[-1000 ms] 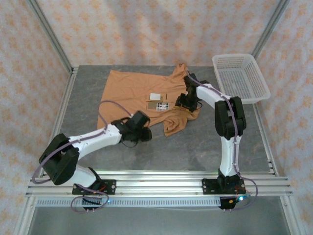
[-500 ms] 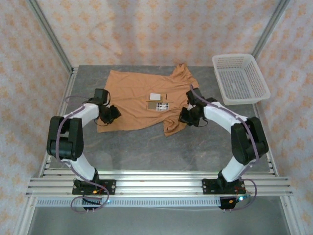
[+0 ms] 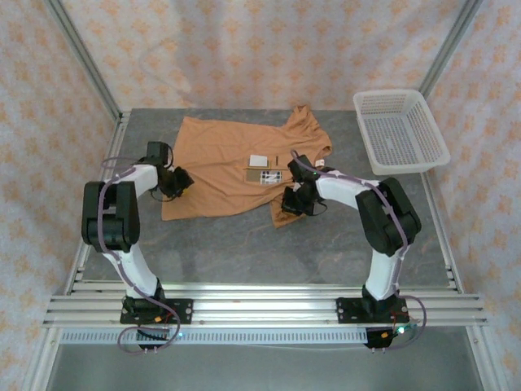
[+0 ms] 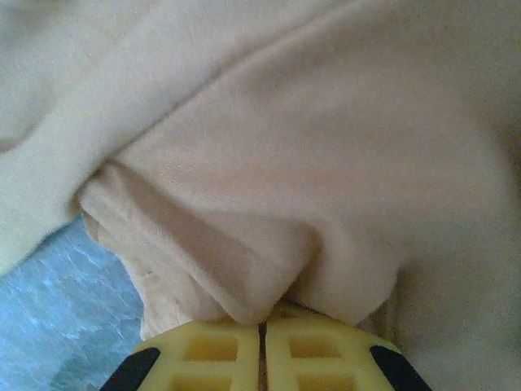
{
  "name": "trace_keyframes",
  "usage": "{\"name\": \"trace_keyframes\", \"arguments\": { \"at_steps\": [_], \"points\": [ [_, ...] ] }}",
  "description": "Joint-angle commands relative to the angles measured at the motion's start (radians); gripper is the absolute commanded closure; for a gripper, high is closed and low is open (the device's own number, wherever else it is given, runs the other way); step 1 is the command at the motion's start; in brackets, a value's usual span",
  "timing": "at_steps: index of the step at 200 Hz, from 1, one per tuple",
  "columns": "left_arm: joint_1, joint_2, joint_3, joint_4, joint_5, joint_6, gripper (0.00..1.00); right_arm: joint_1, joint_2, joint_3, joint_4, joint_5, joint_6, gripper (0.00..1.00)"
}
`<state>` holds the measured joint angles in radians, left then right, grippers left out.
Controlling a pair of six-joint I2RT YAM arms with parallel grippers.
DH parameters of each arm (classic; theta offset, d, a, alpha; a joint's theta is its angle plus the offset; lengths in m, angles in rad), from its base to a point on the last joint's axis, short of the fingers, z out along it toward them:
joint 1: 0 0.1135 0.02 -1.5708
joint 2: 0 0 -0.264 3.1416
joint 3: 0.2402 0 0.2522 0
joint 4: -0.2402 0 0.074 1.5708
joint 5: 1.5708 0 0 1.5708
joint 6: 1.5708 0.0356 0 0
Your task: Fold the inside-out t-shirt
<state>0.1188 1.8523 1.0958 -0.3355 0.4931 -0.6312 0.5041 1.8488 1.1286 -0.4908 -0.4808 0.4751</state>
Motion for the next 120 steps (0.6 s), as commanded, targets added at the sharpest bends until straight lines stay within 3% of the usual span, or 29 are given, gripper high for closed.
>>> {"name": "trace_keyframes", "arguments": {
  "at_steps": [1, 32, 58, 88, 120],
  "points": [
    [0.052, 0.027, -0.008, -0.011, -0.045, 0.005, 0.78, 0.005, -0.099, -0.107, -0.214, 0.049, -0.076, 0.91],
    [0.076, 0.038, 0.007, -0.049, -0.102, 0.024, 0.78, 0.005, -0.266, -0.195, -0.348, 0.039, -0.104, 0.84],
    [0.074, 0.044, 0.021, -0.055, -0.088, 0.021, 0.79, 0.006, -0.328, -0.177, -0.457, 0.073, -0.121, 0.76],
    [0.038, -0.038, 0.001, -0.058, -0.085, 0.014, 0.79, 0.005, -0.395, -0.109, -0.457, 0.141, -0.093, 0.49],
    [-0.023, -0.154, -0.023, -0.092, -0.131, 0.030, 0.78, 0.005, -0.344, -0.135, -0.251, 0.100, 0.020, 0.55]
  ]
}}
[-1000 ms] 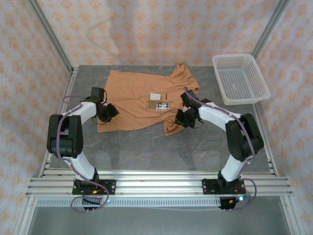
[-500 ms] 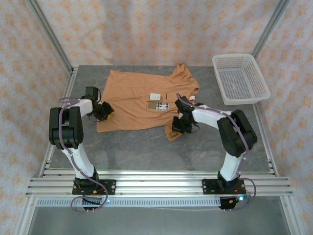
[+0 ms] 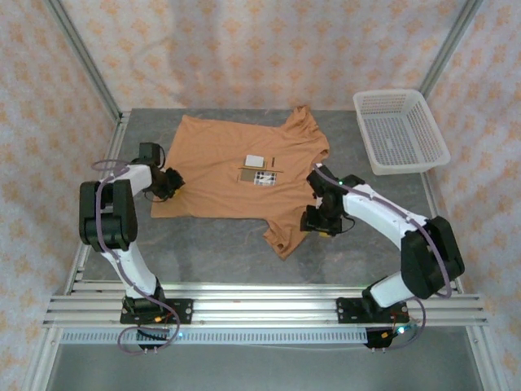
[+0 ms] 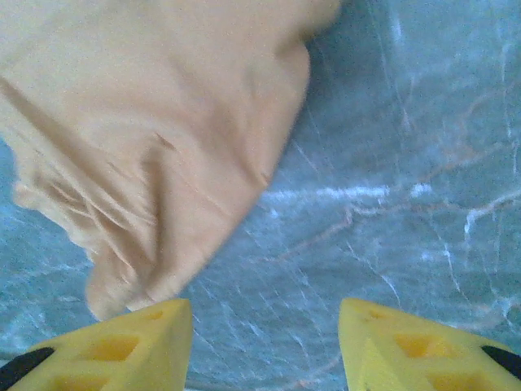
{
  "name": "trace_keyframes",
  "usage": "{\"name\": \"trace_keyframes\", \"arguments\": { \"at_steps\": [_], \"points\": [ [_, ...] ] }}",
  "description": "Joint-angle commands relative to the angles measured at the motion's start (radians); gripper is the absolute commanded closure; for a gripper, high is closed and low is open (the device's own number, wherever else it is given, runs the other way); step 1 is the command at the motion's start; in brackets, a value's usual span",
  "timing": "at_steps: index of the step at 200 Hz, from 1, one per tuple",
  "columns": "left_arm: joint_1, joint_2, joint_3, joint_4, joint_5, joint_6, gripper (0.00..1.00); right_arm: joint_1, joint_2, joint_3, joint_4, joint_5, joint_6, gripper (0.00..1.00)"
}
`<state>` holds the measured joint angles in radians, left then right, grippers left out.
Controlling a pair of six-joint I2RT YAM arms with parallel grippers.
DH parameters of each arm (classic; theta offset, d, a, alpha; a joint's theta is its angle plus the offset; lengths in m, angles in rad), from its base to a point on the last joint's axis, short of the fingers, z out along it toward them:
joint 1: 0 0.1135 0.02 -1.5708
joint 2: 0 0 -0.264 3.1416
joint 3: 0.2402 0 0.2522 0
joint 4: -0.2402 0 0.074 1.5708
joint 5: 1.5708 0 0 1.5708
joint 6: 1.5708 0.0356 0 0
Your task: Fold the inside-out t-shirt
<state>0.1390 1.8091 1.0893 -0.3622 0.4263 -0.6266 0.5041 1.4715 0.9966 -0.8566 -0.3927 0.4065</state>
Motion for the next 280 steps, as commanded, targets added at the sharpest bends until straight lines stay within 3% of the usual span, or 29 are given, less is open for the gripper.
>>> {"name": "trace_keyframes", "arguments": {
  "at_steps": [1, 29, 69, 113, 148, 206, 229, 259, 280],
  "points": [
    [-0.044, -0.114, -0.018, -0.066, -0.067, 0.026, 0.78, 0.005, 0.035, -0.004, 0.122, 0.010, 0.093, 0.56],
    [-0.052, -0.146, -0.038, -0.059, -0.056, 0.023, 0.78, 0.042, 0.086, 0.040, 0.234, -0.066, 0.181, 0.70],
    [-0.047, -0.081, -0.013, -0.056, -0.013, 0.018, 0.79, 0.162, 0.134, 0.042, 0.183, -0.039, 0.227, 0.93],
    [-0.005, -0.023, 0.001, -0.024, 0.007, -0.002, 0.80, 0.200, 0.171, -0.093, 0.279, 0.021, 0.277, 0.99],
    [0.073, 0.012, -0.005, -0.038, -0.013, 0.010, 0.83, 0.200, 0.233, -0.145, 0.226, 0.046, 0.229, 1.00],
    [0.010, -0.154, -0.152, -0.024, -0.070, -0.013, 0.83, 0.194, 0.059, -0.130, 0.001, 0.145, 0.174, 0.98],
    [-0.038, -0.266, -0.205, -0.075, -0.140, -0.008, 0.82, 0.192, 0.007, -0.036, -0.105, 0.187, 0.152, 0.89],
    [-0.057, -0.374, -0.113, -0.171, -0.206, 0.023, 0.78, 0.129, -0.028, 0.184, -0.123, 0.291, 0.102, 0.42],
    [-0.091, -0.316, 0.015, -0.144, -0.156, 0.040, 0.74, 0.025, 0.089, 0.313, 0.038, 0.240, 0.067, 0.37]
  ]
}}
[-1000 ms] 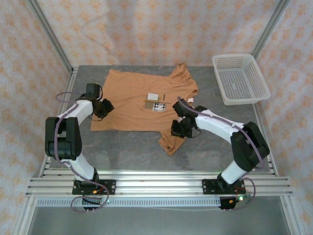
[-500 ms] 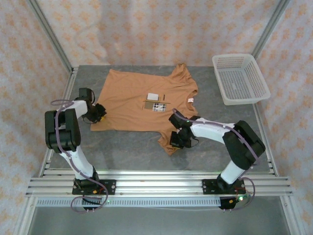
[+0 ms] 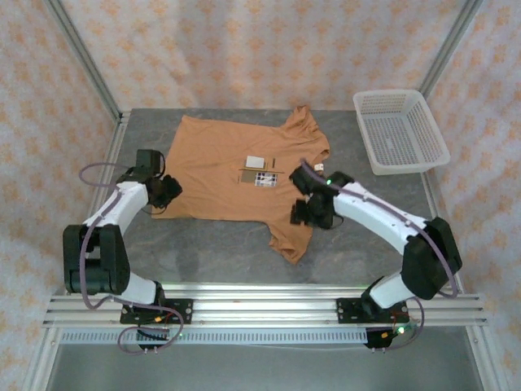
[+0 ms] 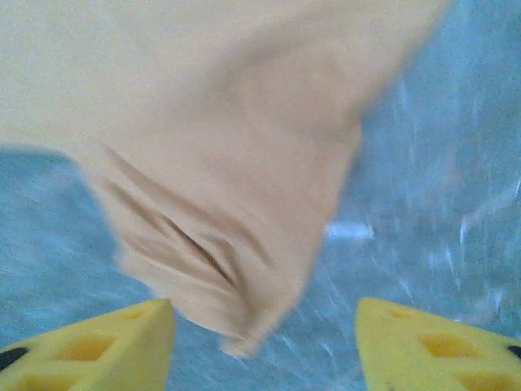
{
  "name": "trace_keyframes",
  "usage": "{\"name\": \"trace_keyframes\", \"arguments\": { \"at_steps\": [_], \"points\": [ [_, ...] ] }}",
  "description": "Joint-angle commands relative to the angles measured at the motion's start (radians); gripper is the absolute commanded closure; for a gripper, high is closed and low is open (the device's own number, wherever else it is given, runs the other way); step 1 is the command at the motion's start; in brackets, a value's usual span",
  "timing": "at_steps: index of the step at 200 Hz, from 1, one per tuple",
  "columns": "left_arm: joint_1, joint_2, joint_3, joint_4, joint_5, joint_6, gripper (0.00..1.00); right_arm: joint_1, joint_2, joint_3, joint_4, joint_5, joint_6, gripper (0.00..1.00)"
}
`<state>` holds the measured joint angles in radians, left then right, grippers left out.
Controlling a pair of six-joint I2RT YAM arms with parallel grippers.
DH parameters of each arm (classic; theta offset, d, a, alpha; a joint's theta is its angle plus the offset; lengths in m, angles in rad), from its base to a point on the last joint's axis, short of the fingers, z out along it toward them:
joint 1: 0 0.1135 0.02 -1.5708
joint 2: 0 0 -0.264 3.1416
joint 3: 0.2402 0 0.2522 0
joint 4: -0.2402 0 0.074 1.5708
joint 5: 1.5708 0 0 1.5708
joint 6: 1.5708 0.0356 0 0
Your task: Fold the inside-out t-shirt
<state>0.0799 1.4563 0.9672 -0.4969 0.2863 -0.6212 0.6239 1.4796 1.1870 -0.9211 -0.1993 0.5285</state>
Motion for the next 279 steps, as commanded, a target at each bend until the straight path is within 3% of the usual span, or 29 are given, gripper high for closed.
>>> {"name": "trace_keyframes", "arguments": {
  "at_steps": [1, 19, 50, 83, 112, 153, 188, 206, 226, 248, 279],
  "points": [
    [-0.034, 0.044, 0.146, -0.008, -0.014, 0.036, 0.74, -0.099, 0.092, 0.130, 0.109, 0.043, -0.056, 0.37],
    [-0.050, 0.196, 0.281, 0.001, 0.057, 0.055, 0.74, -0.160, 0.288, 0.290, 0.206, -0.036, -0.064, 0.38],
    [-0.052, 0.409, 0.427, 0.016, 0.113, 0.054, 0.74, -0.242, 0.607, 0.571, 0.201, -0.100, -0.030, 0.47],
    [-0.051, 0.498, 0.404, 0.043, 0.085, 0.057, 0.74, -0.303, 0.775, 0.679, 0.164, -0.088, -0.010, 0.49],
    [-0.060, 0.460, 0.215, 0.132, 0.094, 0.026, 0.75, -0.338, 0.740, 0.533, 0.145, -0.060, -0.032, 0.49],
    [-0.137, 0.193, -0.155, 0.235, 0.033, -0.040, 0.74, -0.359, 0.553, 0.164, 0.202, -0.023, -0.092, 0.49],
    [-0.195, -0.028, -0.289, 0.198, -0.006, -0.094, 0.74, -0.375, 0.480, 0.133, 0.149, -0.018, -0.151, 0.49],
    [-0.196, -0.084, -0.213, 0.119, -0.032, -0.069, 0.71, -0.376, 0.457, 0.230, 0.106, -0.040, -0.162, 0.47],
    [-0.194, -0.045, -0.044, 0.037, -0.075, -0.001, 0.66, -0.375, 0.444, 0.349, 0.132, -0.061, -0.159, 0.45],
    [-0.190, 0.126, 0.187, -0.012, -0.073, 0.067, 0.67, -0.375, 0.504, 0.466, 0.249, -0.048, -0.123, 0.45],
    [-0.156, 0.400, 0.469, -0.025, -0.026, 0.081, 0.71, -0.378, 0.739, 0.752, 0.298, 0.006, -0.072, 0.45]
  ]
}}
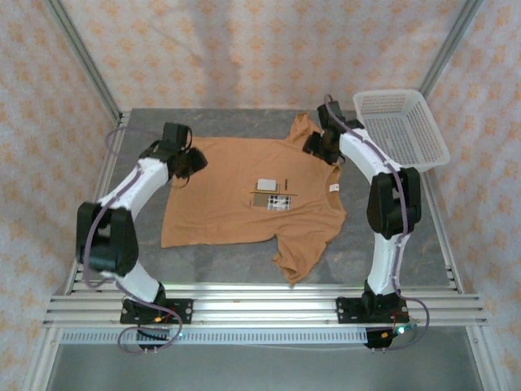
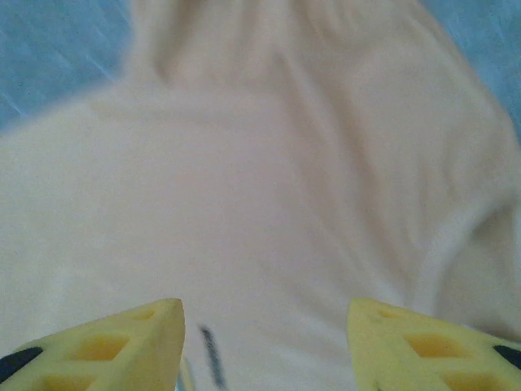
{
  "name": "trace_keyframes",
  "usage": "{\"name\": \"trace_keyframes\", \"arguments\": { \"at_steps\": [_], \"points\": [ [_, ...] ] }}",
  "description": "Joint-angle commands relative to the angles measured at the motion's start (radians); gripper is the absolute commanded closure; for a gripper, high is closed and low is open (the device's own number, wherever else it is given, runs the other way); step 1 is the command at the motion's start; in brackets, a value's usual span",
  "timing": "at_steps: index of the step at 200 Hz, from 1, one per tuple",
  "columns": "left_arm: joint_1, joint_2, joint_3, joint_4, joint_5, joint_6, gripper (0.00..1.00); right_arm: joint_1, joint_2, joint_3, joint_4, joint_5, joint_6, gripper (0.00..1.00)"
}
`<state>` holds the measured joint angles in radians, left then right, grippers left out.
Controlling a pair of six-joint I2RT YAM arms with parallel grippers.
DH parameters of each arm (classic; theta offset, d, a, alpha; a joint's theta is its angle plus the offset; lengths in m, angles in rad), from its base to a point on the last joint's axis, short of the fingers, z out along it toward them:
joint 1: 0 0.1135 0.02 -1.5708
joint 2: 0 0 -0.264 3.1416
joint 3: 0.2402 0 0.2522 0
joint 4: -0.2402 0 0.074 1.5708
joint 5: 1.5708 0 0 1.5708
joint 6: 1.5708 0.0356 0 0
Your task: Fold the inside-out t-shirt
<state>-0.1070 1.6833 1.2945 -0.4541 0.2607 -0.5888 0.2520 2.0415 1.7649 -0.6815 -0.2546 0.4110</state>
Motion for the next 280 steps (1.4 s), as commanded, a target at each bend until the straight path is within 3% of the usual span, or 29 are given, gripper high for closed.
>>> {"name": "trace_keyframes", "arguments": {
  "at_steps": [1, 22, 59, 86, 113, 140, 171, 196, 211, 226, 249, 280],
  "points": [
    [0.031, 0.177, 0.150, -0.069, 0.000, 0.049, 0.71, -0.006, 0.186, 0.187, 0.055, 0.064, 0.047, 0.45],
    [0.049, 0.332, 0.313, -0.113, 0.027, 0.049, 0.72, -0.015, 0.390, 0.475, -0.028, 0.105, 0.083, 0.46],
    [0.087, 0.456, 0.438, -0.113, 0.039, 0.044, 0.72, -0.026, 0.684, 0.876, -0.067, 0.081, 0.158, 0.49],
    [0.112, 0.485, 0.442, -0.095, 0.060, 0.038, 0.72, -0.027, 0.715, 0.825, 0.172, 0.001, 0.247, 0.49],
    [0.130, 0.475, 0.413, -0.098, 0.057, 0.049, 0.72, -0.022, 0.782, 0.849, 0.422, -0.159, 0.377, 0.51],
    [0.167, 0.407, 0.329, -0.075, 0.063, 0.049, 0.72, -0.019, 0.812, 0.874, 0.570, -0.231, 0.442, 0.49],
    [0.200, 0.239, 0.178, -0.056, 0.061, 0.037, 0.72, -0.050, 0.778, 0.900, 0.510, -0.280, 0.427, 0.47],
    [0.196, 0.046, 0.004, -0.048, 0.073, 0.029, 0.70, -0.068, 0.664, 0.890, 0.230, -0.295, 0.285, 0.41],
    [0.179, -0.049, -0.113, -0.038, 0.077, 0.023, 0.68, -0.064, 0.563, 0.822, 0.044, -0.265, 0.184, 0.37],
    [0.156, -0.114, -0.218, -0.016, 0.097, 0.012, 0.68, -0.055, 0.437, 0.641, -0.035, -0.258, 0.136, 0.35],
    [0.127, -0.164, -0.345, 0.049, 0.143, -0.011, 0.68, -0.024, 0.220, 0.274, -0.025, -0.242, 0.087, 0.35],
    [0.127, -0.140, -0.398, 0.078, 0.129, 0.001, 0.67, 0.013, -0.015, -0.137, 0.050, -0.116, 0.041, 0.33]
  ]
}}
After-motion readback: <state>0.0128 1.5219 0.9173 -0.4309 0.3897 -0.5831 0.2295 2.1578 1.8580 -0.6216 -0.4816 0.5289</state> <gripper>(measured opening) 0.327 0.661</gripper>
